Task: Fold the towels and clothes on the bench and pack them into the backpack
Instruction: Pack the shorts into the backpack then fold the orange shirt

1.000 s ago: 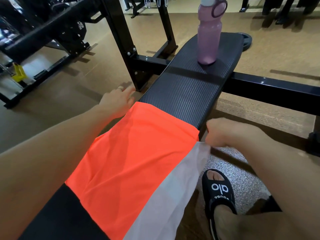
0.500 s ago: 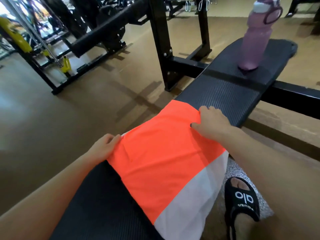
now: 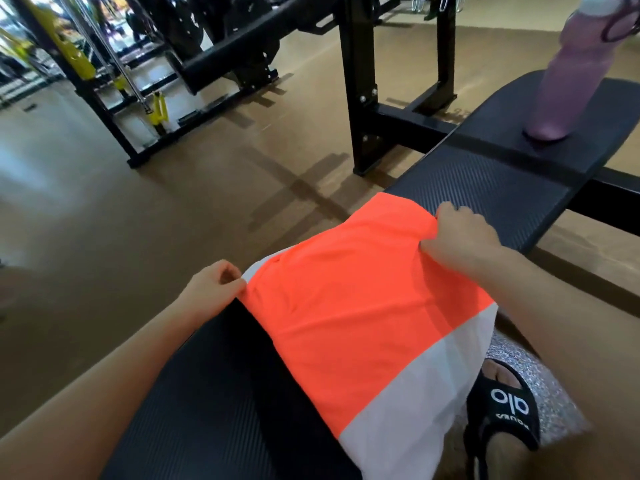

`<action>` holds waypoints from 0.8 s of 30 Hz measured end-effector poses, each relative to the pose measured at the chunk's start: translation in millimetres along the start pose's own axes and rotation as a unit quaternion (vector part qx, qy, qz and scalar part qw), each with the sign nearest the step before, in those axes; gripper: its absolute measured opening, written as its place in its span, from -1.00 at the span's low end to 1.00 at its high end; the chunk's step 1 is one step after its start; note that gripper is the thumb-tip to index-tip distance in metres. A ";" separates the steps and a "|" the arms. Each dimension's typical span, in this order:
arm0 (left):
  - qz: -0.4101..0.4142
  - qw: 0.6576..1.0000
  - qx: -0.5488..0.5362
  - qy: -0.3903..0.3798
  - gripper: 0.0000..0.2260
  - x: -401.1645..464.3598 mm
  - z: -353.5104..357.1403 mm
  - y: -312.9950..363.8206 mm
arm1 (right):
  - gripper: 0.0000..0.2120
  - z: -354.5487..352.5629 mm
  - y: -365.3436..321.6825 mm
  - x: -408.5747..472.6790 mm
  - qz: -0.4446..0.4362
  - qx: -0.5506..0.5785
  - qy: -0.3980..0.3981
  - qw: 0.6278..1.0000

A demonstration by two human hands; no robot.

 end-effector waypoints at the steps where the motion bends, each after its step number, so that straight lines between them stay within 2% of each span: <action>1: -0.009 1.000 -0.003 -0.009 -0.94 -0.8 -0.4 -2.4 | -0.59 0.5 -4.8 -2.3 -0.009 -0.020 0.009 1.000; 4: -0.016 1.000 -0.009 -0.020 -0.95 1.3 -2.9 -6.9 | -0.60 0.3 -16.5 -10.8 -0.021 -0.074 0.030 0.997; 6: 0.004 1.000 -0.007 0.017 -0.96 7.0 -8.6 -9.1 | -0.55 -9.2 -26.4 -22.5 -0.035 -0.121 0.085 0.988; 8: 0.013 0.998 -0.032 0.053 -0.95 12.5 -11.4 -13.6 | -0.58 -17.8 -50.0 -45.6 -0.107 -0.141 0.126 0.976; 9: 0.009 0.997 -0.056 0.057 -0.94 14.2 -9.8 -15.2 | -0.62 -17.8 -65.6 -63.0 -0.162 -0.132 0.110 0.972; 11: -0.012 0.993 -0.104 0.053 -0.94 14.7 -3.8 -16.1 | -0.71 -8.4 -93.5 -111.6 -0.274 -0.076 0.020 0.958; 14: -0.044 0.979 -0.193 0.054 -0.94 18.3 0.8 -15.4 | -0.63 8.2 -113.0 -187.5 -0.372 -0.093 -0.103 0.918; 16: -0.054 0.971 -0.225 0.061 -0.92 26.4 0.0 -15.5 | -0.60 26.4 -115.8 -216.1 -0.393 -0.116 -0.133 0.903; 18: -0.068 0.960 -0.264 0.066 -0.94 34.9 -0.9 -15.1 | -0.60 39.2 -118.7 -228.6 -0.405 -0.132 -0.107 0.898; 20: -0.097 0.941 -0.318 0.058 -0.92 37.2 2.2 -13.2 | -0.51 52.2 -116.2 -228.9 -0.370 -0.108 -0.109 0.916; 22: -0.138 0.911 -0.384 0.053 -0.88 35.8 9.0 -10.3 | -0.50 66.2 -113.6 -224.9 -0.357 -0.068 -0.048 0.930; 24: -0.173 0.882 -0.433 0.059 -0.87 30.3 14.0 -6.1 | -0.52 59.9 -113.1 -223.6 -0.343 -0.084 -0.014 0.935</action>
Point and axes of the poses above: each hand's wrist, its own x-axis towards the middle knuckle, its own z-axis out of the palm, y = z × x, the point moved 3 cm from there along x, towards the middle knuckle, and after that the axes turned 6 degrees about -x, right-handed, at the moved point
